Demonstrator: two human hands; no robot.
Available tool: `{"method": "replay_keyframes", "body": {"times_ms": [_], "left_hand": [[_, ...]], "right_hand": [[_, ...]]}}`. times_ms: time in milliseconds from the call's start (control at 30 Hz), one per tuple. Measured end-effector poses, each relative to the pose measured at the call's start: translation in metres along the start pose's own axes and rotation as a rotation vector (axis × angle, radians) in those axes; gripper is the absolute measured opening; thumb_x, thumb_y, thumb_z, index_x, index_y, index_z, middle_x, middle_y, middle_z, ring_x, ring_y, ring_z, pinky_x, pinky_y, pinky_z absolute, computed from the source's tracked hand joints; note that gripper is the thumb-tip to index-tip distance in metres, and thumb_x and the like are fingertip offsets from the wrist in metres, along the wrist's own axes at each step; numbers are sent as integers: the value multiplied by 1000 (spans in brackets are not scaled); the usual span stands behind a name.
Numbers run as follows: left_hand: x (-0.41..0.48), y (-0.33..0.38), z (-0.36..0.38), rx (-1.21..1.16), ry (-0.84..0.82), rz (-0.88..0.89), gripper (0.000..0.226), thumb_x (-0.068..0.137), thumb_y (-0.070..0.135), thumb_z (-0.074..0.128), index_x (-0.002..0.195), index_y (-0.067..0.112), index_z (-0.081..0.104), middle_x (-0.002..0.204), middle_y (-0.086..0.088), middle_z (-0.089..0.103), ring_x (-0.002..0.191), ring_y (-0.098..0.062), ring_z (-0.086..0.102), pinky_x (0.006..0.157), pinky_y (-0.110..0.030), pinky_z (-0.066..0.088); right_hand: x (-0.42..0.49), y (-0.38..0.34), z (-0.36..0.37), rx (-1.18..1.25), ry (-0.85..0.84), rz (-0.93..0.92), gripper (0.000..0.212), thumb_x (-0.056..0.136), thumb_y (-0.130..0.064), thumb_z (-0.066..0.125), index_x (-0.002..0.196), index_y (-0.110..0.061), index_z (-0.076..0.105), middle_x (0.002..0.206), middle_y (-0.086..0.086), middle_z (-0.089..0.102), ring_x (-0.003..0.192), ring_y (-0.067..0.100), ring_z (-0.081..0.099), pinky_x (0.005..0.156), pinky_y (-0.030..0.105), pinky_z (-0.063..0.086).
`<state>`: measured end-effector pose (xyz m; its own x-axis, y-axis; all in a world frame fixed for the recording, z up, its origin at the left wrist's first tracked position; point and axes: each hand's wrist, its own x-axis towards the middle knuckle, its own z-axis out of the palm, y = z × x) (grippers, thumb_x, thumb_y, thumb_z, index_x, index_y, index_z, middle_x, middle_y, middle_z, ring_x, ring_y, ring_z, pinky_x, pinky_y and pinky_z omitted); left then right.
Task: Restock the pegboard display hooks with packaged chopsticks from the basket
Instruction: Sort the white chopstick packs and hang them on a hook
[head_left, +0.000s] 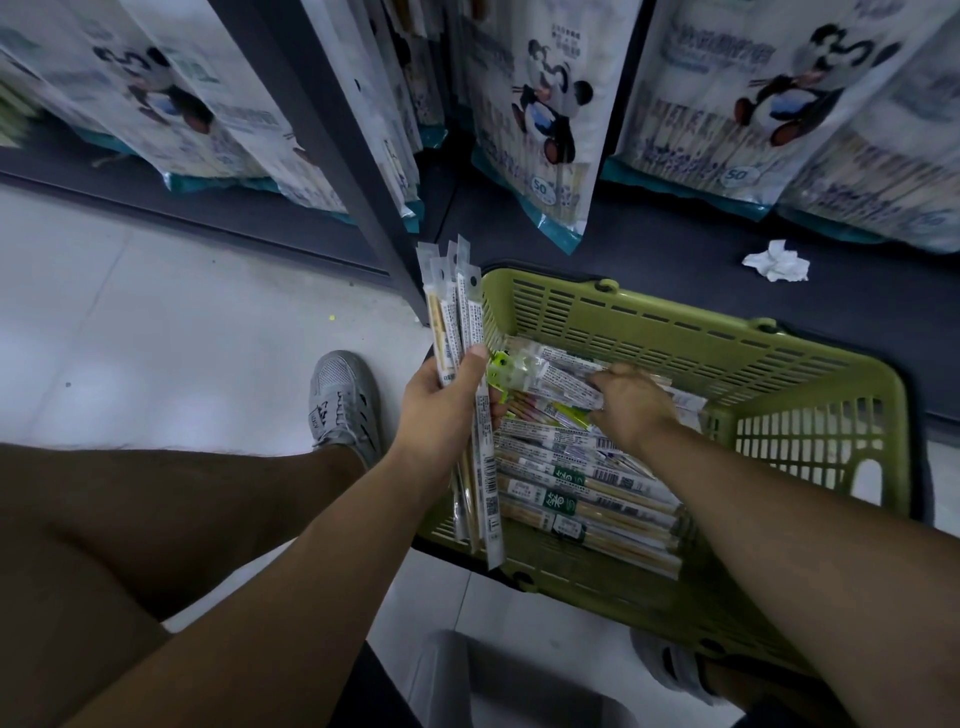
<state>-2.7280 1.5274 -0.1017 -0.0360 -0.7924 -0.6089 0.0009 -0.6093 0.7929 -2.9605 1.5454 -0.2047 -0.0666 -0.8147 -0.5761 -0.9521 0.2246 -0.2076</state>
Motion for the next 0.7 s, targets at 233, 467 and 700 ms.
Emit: {"method": "replay_keyframes", "body": {"times_ms": [233, 467, 700], "left_hand": [[4, -3, 1, 9, 8, 3, 28, 99, 45, 63, 101, 18, 62, 77, -8, 69, 73, -25, 69, 77, -48, 59], [5, -6, 1, -3, -2, 4, 29, 95, 49, 66, 103, 21, 63, 75, -5, 69, 70, -23, 69, 68, -39, 59], [-1, -8, 7, 10, -11, -48, 21, 94, 45, 71, 97, 24, 68, 70, 3, 70, 71, -22, 68, 74, -43, 57]], "right_hand": [[3, -3, -5, -119, 25, -19, 42, 99, -32, 53, 136, -14, 56, 133, 8, 56, 127, 27, 47, 97, 36, 46], [-12, 0, -22, -27, 48, -87, 23, 98, -39, 52, 98, -17, 57, 94, 4, 61, 98, 26, 58, 70, 34, 44], [-47, -6, -55, 471, 25, -36, 22, 97, -28, 63, 80, -15, 61, 66, 1, 60, 49, 11, 54, 48, 25, 38]]}}
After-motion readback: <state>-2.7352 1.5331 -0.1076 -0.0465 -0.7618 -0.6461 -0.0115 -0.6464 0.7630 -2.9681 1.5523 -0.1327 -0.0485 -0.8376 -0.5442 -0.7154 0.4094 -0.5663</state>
